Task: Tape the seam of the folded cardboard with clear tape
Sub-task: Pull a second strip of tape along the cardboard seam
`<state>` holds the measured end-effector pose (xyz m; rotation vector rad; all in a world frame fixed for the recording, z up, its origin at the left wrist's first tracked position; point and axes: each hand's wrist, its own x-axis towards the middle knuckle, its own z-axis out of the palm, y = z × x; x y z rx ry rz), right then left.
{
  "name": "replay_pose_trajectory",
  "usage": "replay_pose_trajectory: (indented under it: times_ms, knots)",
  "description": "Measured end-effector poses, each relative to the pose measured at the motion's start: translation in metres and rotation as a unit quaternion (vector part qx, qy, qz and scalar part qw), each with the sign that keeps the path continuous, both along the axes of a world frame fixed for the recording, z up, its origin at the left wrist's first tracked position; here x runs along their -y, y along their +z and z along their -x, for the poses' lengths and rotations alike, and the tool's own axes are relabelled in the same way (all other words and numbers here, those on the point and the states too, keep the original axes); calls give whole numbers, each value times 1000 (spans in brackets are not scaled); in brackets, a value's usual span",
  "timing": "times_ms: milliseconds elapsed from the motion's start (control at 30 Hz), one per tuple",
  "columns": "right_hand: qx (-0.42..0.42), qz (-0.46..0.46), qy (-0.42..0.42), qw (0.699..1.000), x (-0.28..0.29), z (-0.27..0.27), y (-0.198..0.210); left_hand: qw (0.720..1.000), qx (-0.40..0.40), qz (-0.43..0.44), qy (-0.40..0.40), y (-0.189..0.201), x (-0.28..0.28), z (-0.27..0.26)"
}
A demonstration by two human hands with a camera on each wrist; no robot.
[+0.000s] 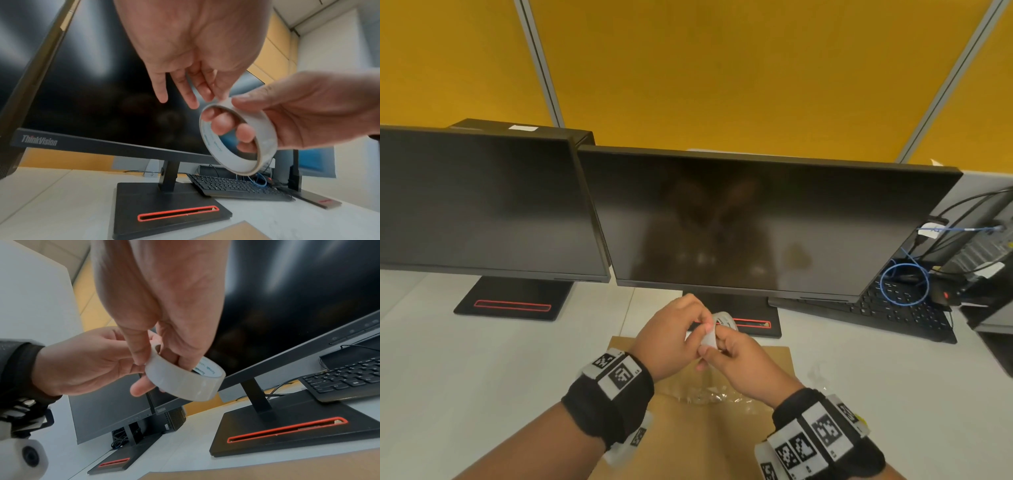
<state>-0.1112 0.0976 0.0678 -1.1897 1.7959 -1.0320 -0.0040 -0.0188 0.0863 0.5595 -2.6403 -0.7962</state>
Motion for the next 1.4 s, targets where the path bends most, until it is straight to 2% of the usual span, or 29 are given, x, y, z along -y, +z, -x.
replay_pose_trajectory:
  times_ms: [100,267,333,433,500,600,733,867,967,1067,1200,1233,1333,1400]
  knots:
    - [-27,2,-1,1000,-2,0,-6,999,13,32,2,1,-5,3]
    - [-159,35,44,986,-12,-4,-11,993,-10,-68,93,-3,5,2]
    - [-181,30,22,983,-10,-7,-15,990,2,-84,110,-8,5,-1]
    - [-184,-4,-12,983,-5,-6,-21,986,-4,-105,128,-15,6,-6]
    - [-147,-42,-30,988,-4,-4,-22,986,3,-120,117,-18,9,-10]
    - [-85,-49,-54,994,-5,2,-24,979,30,-158,122,-27,21,-19]
    - [-34,-40,-4,999,-13,8,-28,957,41,-228,174,-43,45,-39]
    - [-49,-37,54,997,-12,5,-32,963,62,-209,159,-58,51,-55]
    - [-105,-37,44,993,-3,-3,-32,960,60,-211,175,-69,54,-61]
    - [-163,-74,30,983,4,-11,-29,958,68,-216,175,-78,53,-65]
    - [-236,-108,65,963,8,-14,-25,953,66,-228,188,-89,53,-73]
    - [-218,-114,81,966,8,-12,-26,952,66,-228,193,-90,53,-76]
    - [-85,-129,119,981,3,-7,-32,950,69,-226,207,-95,58,-83]
    - [-78,-119,105,984,3,-5,-37,947,73,-222,221,-99,61,-87]
